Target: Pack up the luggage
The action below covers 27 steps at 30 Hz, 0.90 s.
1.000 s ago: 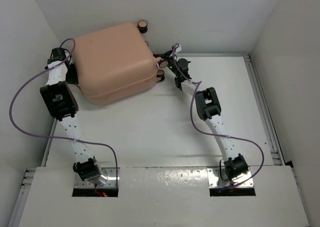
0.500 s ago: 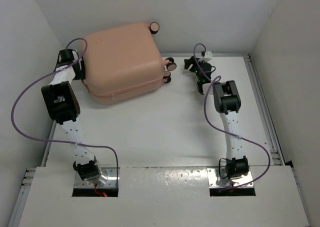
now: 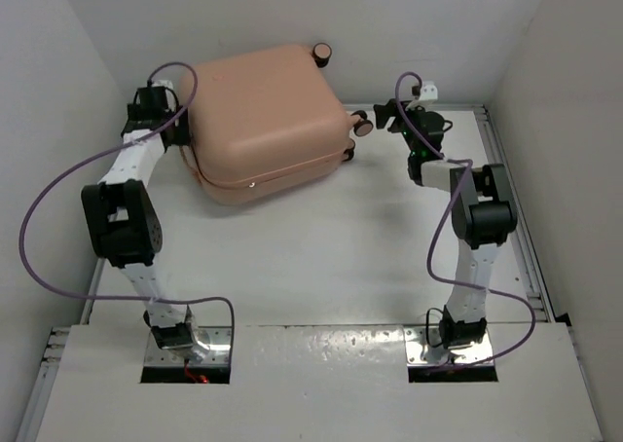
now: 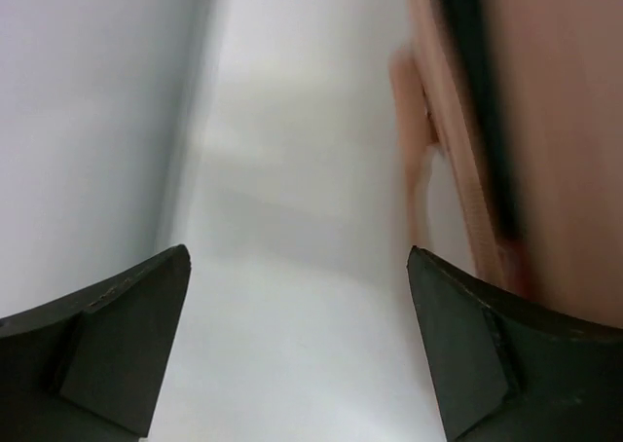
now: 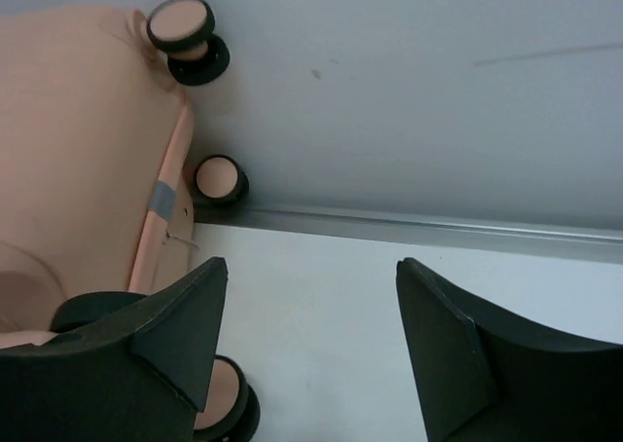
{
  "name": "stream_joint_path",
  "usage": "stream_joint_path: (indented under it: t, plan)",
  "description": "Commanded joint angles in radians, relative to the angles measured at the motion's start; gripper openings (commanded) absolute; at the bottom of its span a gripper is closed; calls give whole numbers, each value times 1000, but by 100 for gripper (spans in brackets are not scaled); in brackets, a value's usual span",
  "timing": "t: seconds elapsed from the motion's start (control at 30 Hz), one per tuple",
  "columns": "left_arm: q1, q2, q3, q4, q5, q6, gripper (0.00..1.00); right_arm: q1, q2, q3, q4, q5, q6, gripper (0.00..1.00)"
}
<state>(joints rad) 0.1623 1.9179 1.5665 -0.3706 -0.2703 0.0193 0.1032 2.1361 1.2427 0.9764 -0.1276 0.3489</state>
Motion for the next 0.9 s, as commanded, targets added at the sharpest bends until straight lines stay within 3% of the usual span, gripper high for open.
stream_joint_path:
  t: [0.0,0.07,0.13,0.27,0.37,0.43,0.5,0.63,0.7,0.87]
  plan:
    - [-38,-288,82,280,-141,131,99,3,-133,-84,-27,-72,-45,70]
    - [-38,-312,104,294,-200,142,99,-2,-191,-136,-47,-70,-68,70]
    - [-2,-353,93,279,-167,58,99,-11,-228,-189,-65,-57,-82,70]
    - [129,-417,9,234,133,-161,100,-19,-275,-239,-79,-41,-108,70]
    - [151,-409,-7,230,565,-191,97,-25,-315,-265,-108,-32,-123,70]
    - [90,-373,45,173,667,-104,92,-40,-323,-278,-143,-18,-128,70]
    - [2,-314,188,0,873,120,92,-65,-350,-287,-224,16,-113,70]
    - [-134,-118,433,-195,925,257,92,-129,-424,-304,-382,-7,-90,71]
    - [-222,27,625,-321,925,355,92,-146,-438,-289,-486,-55,-54,71]
    - [-360,137,704,-330,895,459,95,-194,-504,-301,-655,-131,-47,75]
